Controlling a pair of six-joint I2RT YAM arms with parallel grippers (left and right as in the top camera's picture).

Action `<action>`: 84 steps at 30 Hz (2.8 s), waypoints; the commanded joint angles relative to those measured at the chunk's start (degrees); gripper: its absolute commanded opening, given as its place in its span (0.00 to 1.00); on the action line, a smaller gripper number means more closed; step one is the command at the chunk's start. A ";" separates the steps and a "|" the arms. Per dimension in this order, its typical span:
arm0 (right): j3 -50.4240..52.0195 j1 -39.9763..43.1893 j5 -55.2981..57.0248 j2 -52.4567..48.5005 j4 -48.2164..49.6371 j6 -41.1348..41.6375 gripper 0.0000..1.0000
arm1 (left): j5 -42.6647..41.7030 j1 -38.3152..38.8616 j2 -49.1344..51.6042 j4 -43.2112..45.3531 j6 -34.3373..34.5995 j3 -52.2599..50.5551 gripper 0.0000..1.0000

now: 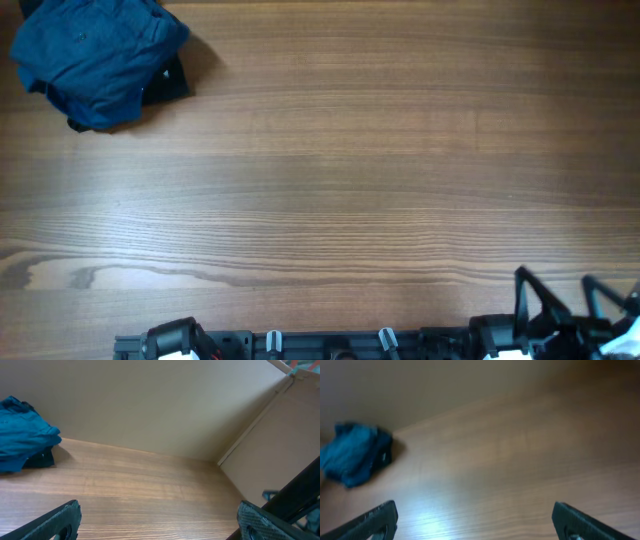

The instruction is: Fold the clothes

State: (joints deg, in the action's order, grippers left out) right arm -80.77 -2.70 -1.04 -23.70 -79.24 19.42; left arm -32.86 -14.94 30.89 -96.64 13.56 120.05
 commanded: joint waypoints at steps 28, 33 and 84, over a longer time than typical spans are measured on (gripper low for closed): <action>66.51 5.25 -15.58 23.47 70.20 -10.43 1.00 | 0.35 -0.33 0.35 0.15 -1.18 -0.22 1.00; 73.09 5.25 -15.63 23.50 78.90 -10.25 1.00 | 0.35 -0.33 0.35 0.15 -1.18 -0.22 1.00; 80.48 5.25 -14.88 23.43 80.56 -11.76 1.00 | 0.35 -0.33 0.35 0.15 -1.18 -0.22 1.00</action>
State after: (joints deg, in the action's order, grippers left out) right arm -0.36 2.31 -16.05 -0.99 1.08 8.67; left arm -32.86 -14.94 30.89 -96.62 13.56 119.98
